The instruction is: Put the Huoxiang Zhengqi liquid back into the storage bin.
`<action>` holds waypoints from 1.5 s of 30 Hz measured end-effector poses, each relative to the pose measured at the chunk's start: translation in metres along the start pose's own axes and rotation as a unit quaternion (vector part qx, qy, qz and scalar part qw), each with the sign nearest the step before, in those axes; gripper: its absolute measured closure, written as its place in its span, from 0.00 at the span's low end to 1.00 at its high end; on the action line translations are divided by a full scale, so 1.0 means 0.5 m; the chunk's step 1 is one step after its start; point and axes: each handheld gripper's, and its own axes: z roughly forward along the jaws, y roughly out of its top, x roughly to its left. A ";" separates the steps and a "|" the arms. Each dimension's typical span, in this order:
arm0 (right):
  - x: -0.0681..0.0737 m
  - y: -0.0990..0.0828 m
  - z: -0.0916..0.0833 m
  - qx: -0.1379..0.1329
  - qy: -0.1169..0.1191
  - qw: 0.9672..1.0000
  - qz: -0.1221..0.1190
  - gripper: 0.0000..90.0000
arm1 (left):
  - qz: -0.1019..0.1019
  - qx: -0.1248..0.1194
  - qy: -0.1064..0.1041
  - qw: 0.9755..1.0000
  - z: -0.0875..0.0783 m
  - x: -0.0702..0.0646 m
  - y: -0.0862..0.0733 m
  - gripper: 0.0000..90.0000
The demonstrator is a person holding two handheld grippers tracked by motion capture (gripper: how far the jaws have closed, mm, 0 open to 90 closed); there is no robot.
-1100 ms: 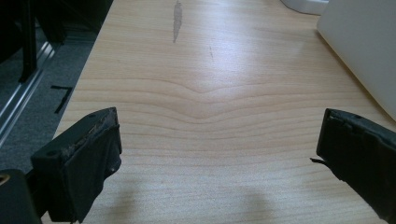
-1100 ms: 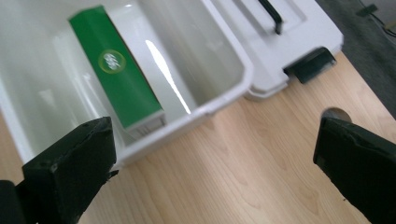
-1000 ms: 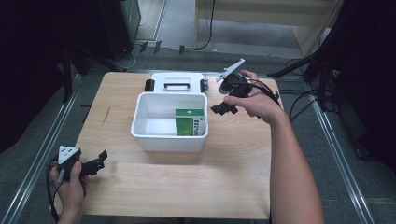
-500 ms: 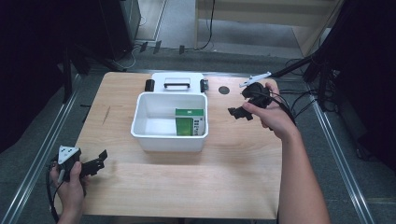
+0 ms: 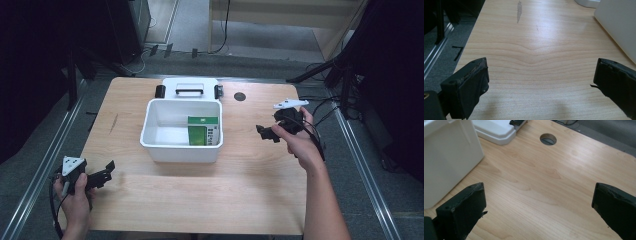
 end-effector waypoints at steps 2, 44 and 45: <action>-0.003 -0.017 -0.005 -0.003 -0.002 1.000 0.003 0.00 | 0.000 0.000 0.000 1.000 0.000 0.000 0.000 0.01; -0.032 -0.405 -0.110 -0.066 -0.039 0.989 0.127 0.00 | -0.001 -0.002 0.004 1.000 -0.001 -0.002 -0.001 0.01; -0.032 -0.412 -0.113 -0.069 -0.040 0.989 0.128 0.00 | -0.001 -0.001 0.003 1.000 -0.001 -0.002 -0.001 0.01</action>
